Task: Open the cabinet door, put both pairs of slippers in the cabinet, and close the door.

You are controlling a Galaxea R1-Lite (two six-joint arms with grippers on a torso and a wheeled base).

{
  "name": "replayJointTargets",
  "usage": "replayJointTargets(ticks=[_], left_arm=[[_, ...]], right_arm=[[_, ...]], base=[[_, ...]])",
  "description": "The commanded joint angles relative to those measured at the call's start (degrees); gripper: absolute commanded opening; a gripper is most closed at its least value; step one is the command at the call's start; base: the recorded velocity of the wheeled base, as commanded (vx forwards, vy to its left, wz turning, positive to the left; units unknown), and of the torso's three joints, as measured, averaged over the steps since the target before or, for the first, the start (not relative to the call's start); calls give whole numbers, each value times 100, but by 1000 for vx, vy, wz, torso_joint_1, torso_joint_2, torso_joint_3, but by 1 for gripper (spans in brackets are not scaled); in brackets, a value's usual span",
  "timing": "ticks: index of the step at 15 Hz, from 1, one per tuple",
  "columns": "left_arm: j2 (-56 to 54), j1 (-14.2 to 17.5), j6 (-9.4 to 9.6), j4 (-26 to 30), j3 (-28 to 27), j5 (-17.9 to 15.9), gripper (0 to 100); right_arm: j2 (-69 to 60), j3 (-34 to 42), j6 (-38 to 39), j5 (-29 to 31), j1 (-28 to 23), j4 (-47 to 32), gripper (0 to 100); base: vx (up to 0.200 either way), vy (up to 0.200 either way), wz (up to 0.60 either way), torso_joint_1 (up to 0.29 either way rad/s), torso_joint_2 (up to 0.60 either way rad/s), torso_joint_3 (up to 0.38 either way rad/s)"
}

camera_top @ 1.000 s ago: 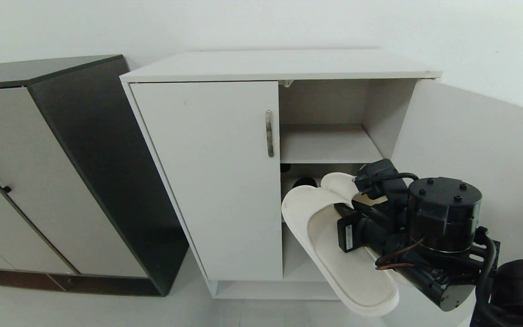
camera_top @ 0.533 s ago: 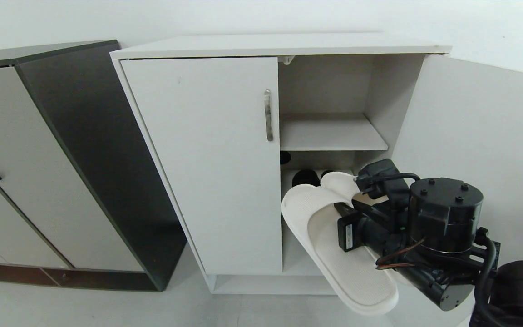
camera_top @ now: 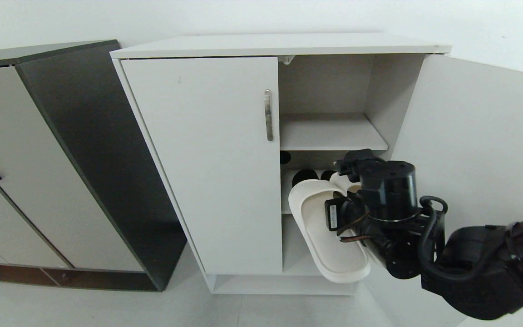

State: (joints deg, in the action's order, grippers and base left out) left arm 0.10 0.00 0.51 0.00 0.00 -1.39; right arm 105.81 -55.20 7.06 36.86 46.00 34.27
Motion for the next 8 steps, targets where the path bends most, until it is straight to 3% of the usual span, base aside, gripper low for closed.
replayJointTargets(ticks=[1,3,8], left_arm=[[-1,0,2,0,0,-2,0],[-1,0,2,0,0,-2,0],[-1,0,2,0,0,-2,0]], right_arm=[[-122,-1538,850,717,173,-1801,0],[-149,-2030,894,1068,270,-2223,0],[27,-2012,463,1148,164,-1810,0]], base=[[0,0,0,0,0,0],[0,0,0,0,0,0],[0,0,0,0,0,0]])
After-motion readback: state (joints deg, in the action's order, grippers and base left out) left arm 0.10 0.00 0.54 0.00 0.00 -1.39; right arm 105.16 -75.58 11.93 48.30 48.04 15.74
